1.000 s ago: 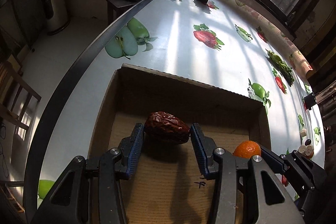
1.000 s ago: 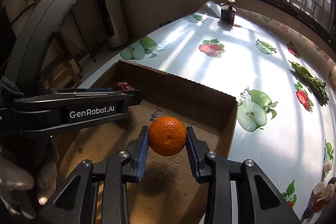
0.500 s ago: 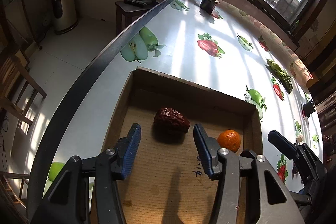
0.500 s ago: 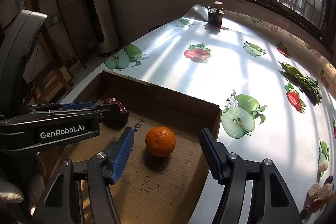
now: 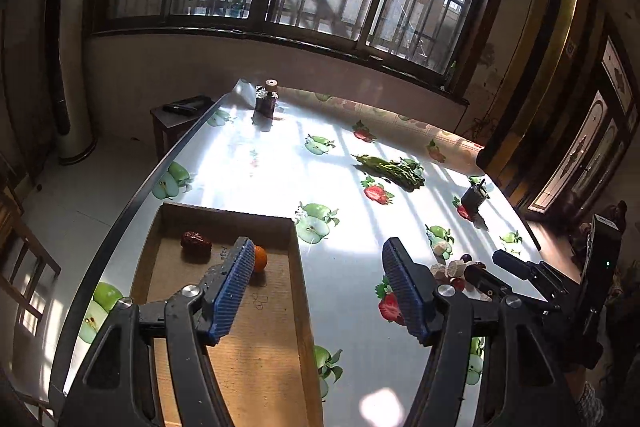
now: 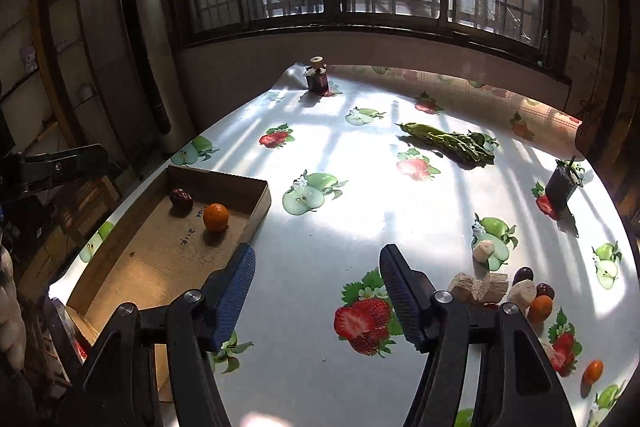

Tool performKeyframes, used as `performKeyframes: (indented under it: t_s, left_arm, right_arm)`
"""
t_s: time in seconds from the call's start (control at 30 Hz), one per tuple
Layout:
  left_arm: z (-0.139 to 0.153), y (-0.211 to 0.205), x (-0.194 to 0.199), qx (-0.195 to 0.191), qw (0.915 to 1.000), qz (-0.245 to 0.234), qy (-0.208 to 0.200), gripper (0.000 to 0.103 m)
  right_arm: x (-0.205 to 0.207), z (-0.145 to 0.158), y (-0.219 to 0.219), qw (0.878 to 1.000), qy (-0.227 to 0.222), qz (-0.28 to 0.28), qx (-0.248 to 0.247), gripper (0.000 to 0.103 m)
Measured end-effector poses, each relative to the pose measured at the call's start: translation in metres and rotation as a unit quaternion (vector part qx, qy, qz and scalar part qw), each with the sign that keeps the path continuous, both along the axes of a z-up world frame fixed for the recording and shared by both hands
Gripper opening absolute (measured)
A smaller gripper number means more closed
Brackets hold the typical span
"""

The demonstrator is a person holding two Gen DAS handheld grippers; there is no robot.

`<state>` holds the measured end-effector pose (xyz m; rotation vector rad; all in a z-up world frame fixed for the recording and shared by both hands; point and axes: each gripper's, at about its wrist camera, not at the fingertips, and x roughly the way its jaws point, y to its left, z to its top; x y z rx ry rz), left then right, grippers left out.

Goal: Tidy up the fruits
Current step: 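Lift both tools away from the tray back toward the fruit cluster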

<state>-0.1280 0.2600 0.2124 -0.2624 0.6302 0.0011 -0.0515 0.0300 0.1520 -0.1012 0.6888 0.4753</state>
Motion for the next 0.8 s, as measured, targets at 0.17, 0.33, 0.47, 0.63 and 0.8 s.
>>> performKeyframes:
  t_s: [0.17,0.33,0.47,0.63,0.8]
  left_arm:
    - [0.044,-0.044,-0.026,0.028,0.9974,-0.025,-0.061,0.079]
    - [0.081,-0.077,-0.032,0.080,0.9917,-0.015,-0.100,0.091]
    - [0.100,-0.097,-0.021,0.107,0.9871,-0.009,-0.118,0.100]
    - [0.069,-0.124,0.014,0.088,0.9913,-0.047,-0.086,0.102]
    - [-0.012,-0.152,0.063,0.063,0.9938,-0.089,0.021,0.102]
  right_arm:
    - [-0.017,0.058,-0.105,0.993,-0.055,-0.100,0.006,0.069]
    - [-0.035,0.126,-0.193,0.976,-0.116,-0.186,0.003,0.073]
    - [-0.046,0.179,-0.238,0.958,-0.161,-0.236,-0.007,0.074]
    - [-0.049,0.174,-0.270,0.958,-0.145,-0.244,0.035,0.089]
    - [-0.023,0.078,-0.249,0.977,-0.061,-0.204,0.006,0.081]
